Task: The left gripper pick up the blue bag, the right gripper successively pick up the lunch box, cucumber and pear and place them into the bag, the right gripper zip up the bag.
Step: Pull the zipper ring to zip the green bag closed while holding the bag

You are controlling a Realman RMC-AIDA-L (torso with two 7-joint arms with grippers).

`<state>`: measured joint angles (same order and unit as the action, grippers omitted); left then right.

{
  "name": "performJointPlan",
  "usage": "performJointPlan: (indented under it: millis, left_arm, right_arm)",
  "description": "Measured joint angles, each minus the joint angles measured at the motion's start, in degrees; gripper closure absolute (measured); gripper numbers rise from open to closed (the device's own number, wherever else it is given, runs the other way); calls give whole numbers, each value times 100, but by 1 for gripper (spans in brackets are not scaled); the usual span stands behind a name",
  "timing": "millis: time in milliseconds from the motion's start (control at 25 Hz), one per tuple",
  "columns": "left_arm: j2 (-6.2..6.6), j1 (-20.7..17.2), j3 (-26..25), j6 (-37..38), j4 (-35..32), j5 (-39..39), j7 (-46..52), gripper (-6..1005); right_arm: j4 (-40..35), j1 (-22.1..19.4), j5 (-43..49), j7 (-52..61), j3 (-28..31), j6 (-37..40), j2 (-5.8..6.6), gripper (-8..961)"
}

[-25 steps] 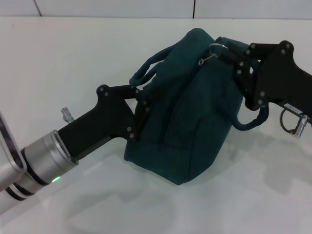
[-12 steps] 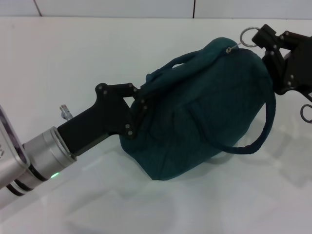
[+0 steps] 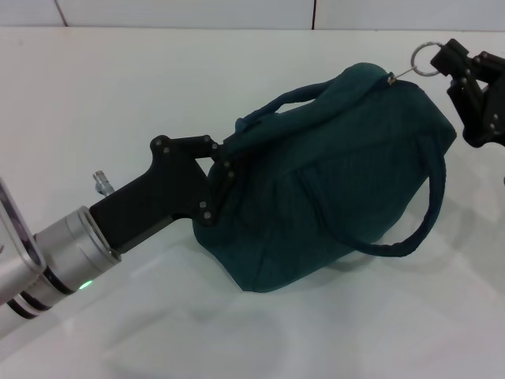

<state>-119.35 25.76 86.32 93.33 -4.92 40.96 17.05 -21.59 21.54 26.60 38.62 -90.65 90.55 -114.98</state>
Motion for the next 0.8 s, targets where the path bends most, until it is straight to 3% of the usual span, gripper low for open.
performJointPlan:
  millis: [280,800]
  left_arm:
    - [-18,47,35,-12,2,2,0,945]
    - [-14,100,21,-74,-6,10,0,946]
  right_arm:
    - [17,50,278,413,50,-48,27,938]
    - [468,-35,310,1050,791,-178,23,937]
